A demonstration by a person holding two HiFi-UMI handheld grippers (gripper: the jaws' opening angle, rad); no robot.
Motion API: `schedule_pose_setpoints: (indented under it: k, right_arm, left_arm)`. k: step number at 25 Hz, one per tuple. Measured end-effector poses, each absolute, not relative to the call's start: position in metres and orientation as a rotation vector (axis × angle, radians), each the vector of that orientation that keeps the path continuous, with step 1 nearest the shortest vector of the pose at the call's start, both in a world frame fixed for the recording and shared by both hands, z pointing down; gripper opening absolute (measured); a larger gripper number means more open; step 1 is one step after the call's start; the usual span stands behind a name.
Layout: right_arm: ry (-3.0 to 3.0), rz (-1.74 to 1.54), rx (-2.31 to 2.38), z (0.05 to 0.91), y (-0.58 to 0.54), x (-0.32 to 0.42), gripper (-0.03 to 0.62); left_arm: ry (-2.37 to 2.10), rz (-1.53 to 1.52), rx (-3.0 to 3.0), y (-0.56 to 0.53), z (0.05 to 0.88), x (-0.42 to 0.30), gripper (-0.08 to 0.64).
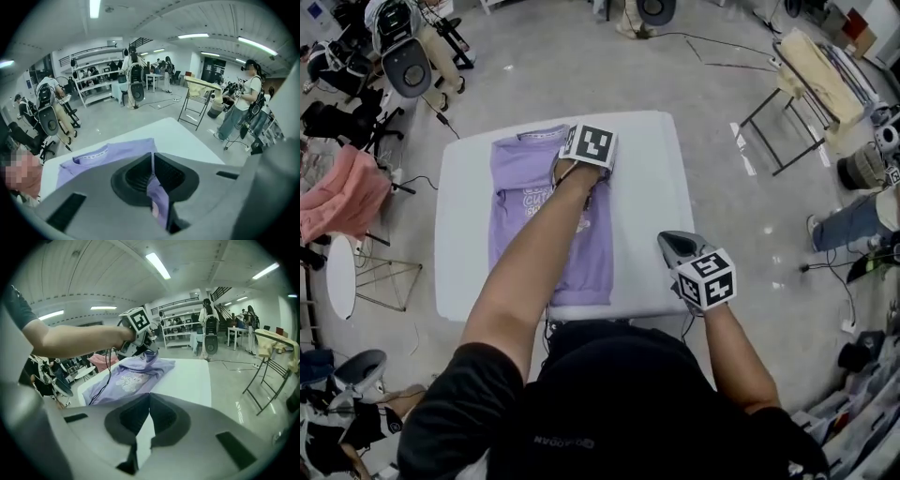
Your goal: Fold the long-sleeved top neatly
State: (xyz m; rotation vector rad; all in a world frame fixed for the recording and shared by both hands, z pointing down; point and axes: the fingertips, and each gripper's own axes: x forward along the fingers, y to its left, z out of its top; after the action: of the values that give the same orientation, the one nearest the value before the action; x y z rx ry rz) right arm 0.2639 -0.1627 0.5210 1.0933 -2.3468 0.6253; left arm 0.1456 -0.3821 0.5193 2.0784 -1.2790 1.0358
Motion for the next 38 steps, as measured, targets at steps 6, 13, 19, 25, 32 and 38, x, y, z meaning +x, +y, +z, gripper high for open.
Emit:
schedule_pose_setpoints:
  k: [6, 13, 19, 25, 32, 38]
  right_arm:
    - [-2.285, 0.691, 1.117, 0.542, -0.151, 0.282, 0.005]
    - [-2.254, 0.711, 1.143, 0.551, -0.154, 0.293, 0.005]
    - [-2.295, 0.675, 1.094, 0.546, -0.157, 0.28, 0.005]
    - [-2.344, 0.632, 0.984, 0.552, -0.16, 0.242, 0.005]
    - [-2.343, 0.49, 0.861, 0.55, -0.139, 0.196, 0.006]
    - [-2.305, 0.41, 0.78, 0.563, -0.106, 0.154, 0.006]
  left_arm:
    - [-1.247, 1.141, 2.044, -0.384, 0.583, 0.16, 0.021]
    - [-1.127, 1.136, 2.038, -0.371, 0.598, 0.176, 0.115]
    - [-1.101, 0.964, 2.14, -0.342, 0.538, 0.167, 0.123]
    - [-1.232, 0.784, 2.163, -0.303, 0.488, 0.087, 0.108]
    - [-1.396, 0.716, 2.17, -0.232, 0.472, -0.026, 0.008]
    - [-1.305, 0.901, 2.164, -0.154, 0.524, -0.101, 0.008]
